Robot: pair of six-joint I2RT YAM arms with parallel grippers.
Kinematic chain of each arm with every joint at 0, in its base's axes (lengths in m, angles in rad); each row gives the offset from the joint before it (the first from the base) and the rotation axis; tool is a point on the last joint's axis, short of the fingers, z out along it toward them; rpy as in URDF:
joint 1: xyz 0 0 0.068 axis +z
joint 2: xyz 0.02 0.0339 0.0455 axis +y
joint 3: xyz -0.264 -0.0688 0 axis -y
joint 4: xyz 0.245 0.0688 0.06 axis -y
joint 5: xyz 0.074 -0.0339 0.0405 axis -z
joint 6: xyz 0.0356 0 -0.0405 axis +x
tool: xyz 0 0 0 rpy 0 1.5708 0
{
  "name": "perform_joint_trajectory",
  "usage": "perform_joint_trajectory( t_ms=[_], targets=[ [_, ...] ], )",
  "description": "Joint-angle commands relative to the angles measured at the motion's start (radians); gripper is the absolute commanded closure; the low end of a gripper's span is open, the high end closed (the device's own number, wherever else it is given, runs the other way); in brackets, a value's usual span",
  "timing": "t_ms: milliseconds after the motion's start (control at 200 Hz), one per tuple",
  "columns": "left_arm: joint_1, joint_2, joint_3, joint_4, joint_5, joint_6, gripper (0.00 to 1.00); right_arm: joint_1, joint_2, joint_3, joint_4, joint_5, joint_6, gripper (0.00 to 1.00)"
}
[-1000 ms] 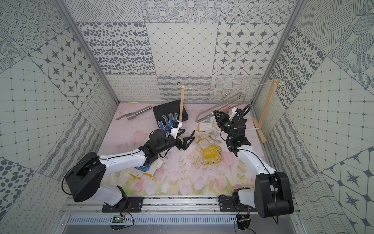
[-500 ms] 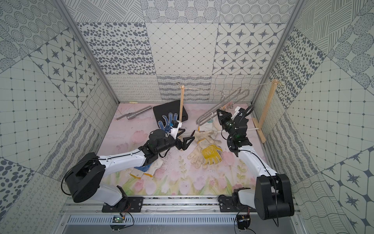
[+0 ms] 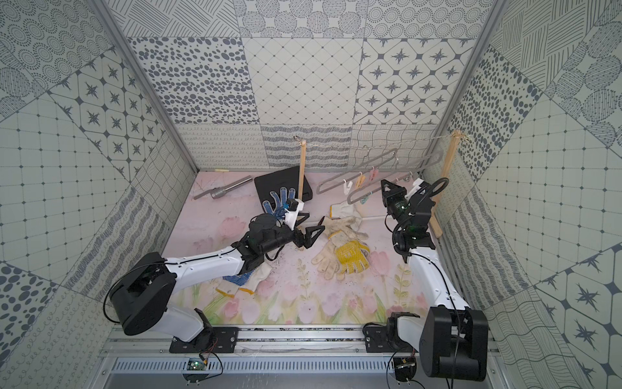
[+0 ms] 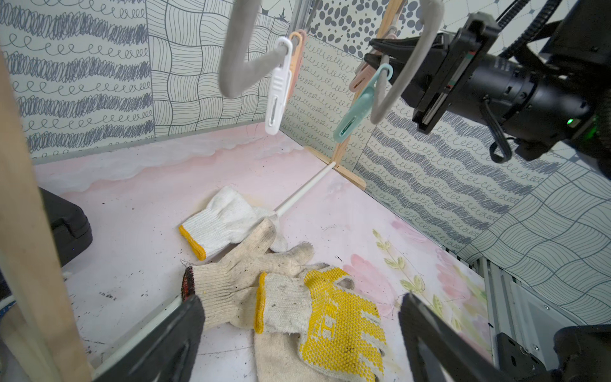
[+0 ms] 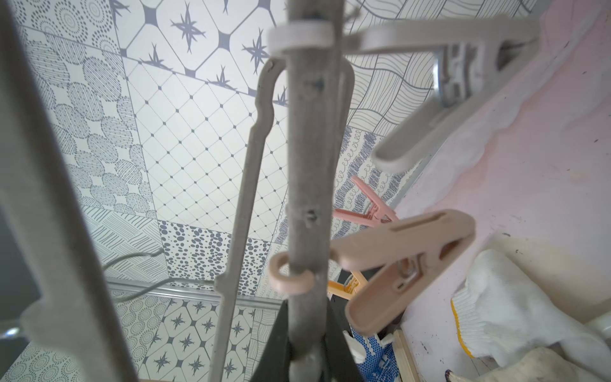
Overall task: Clip the gloves onto a hanger to dry
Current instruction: Adjust the hanger on the clothesline.
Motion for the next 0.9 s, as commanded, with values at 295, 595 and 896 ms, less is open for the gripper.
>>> perform_joint_trajectory(
  t_ms=[295, 595, 896],
  targets=[
    [-0.036, 0.034, 0.045, 0.017, 0.018, -0.021, 0.08, -0.116, -0.013, 0.044, 0.091, -0.091, 0.136, 0.92],
    [-0.057, 0.03, 0.042, 0.016, 0.015, -0.03, 0.09, -0.163, 0.002, 0.106, 0.044, -0.048, 0.237, 0.95],
    [-0.07, 0.017, 0.024, 0.029, 0.015, -0.041, 0.09, -0.16, 0.03, 0.195, -0.039, 0.042, 0.284, 0.97]
  ],
)
